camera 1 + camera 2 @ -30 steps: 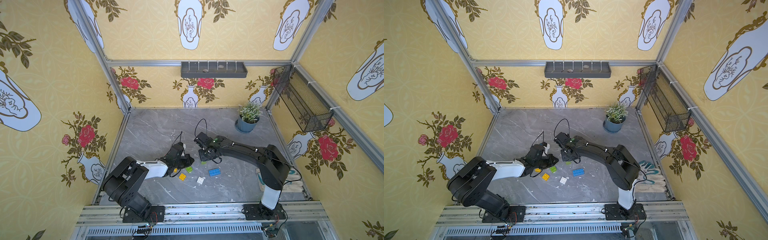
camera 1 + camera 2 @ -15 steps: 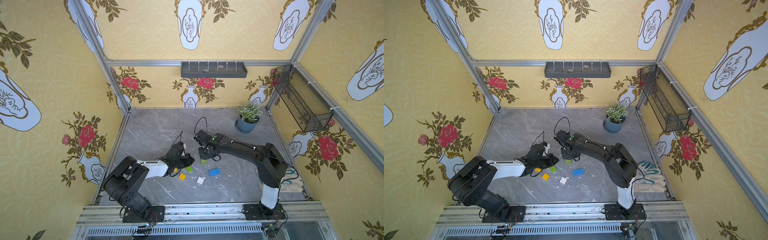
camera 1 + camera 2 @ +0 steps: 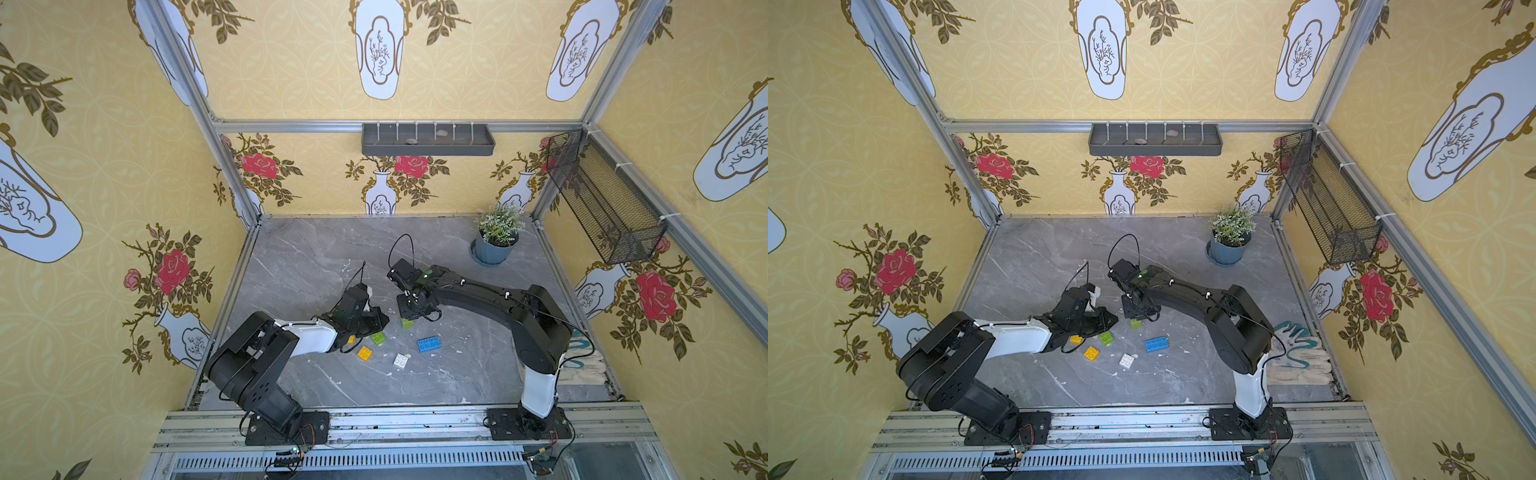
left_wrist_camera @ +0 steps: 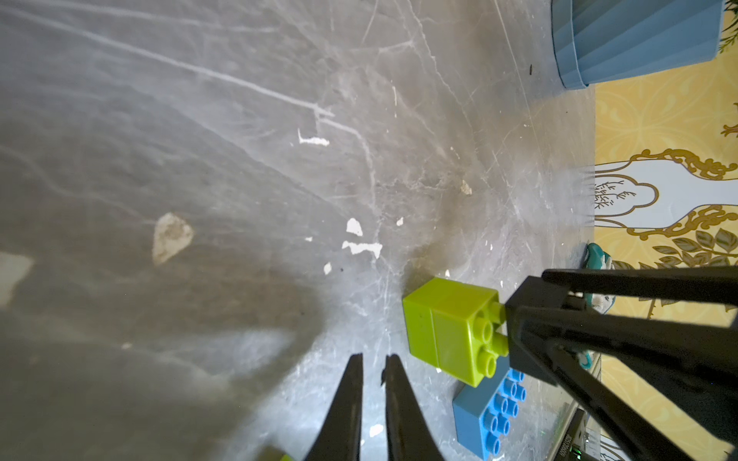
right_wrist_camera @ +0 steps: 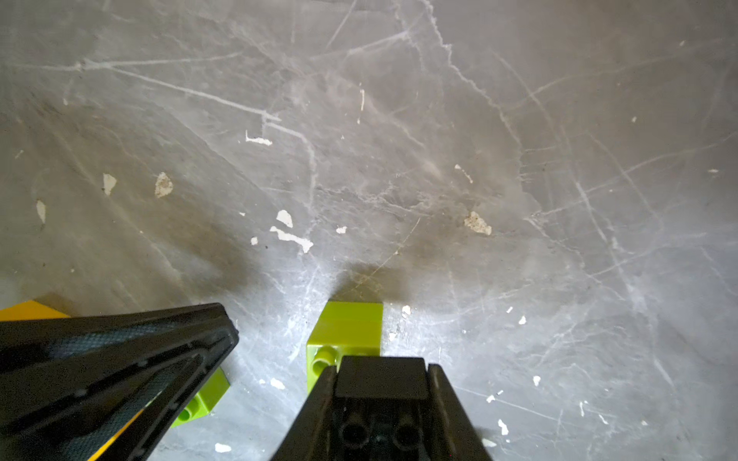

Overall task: Assemble the number 4 with lego
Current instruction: Assemble the lego brick with the lego brick.

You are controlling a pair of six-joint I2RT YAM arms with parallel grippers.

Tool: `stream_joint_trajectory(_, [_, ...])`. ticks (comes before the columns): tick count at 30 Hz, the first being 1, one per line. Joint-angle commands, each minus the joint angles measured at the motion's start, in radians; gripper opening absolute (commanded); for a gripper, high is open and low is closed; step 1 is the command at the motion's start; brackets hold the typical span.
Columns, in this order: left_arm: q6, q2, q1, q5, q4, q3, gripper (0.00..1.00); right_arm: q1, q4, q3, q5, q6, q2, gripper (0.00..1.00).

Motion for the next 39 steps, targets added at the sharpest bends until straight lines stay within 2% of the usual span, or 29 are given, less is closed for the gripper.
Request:
stream_joint_trajectory(1, [0.013,0.006,0.001,0.001,0.005,0.0,0.15,0.004,-0.016,0.003,-0.011,0.005,0.008,0.23])
stream_joint_trajectory(23, [0.015,0.009,0.0,0.012,0.005,0.005,0.15,0.015,-0.052,-0.023,0.002,0.019,0.068,0.23])
stream_joint_trajectory(31, [0.023,0.023,-0.01,0.018,-0.005,0.042,0.15,0.013,-0.052,0.033,0.011,0.023,0.05,0.4])
stream_joint_trajectory(36, [0.028,0.022,-0.01,0.016,-0.012,0.05,0.15,0.006,-0.055,0.05,0.017,0.027,0.063,0.47])
stream_joint_trajectory(39, [0.029,0.023,-0.01,0.016,-0.012,0.05,0.15,0.004,-0.045,0.041,0.019,0.028,0.057,0.55])
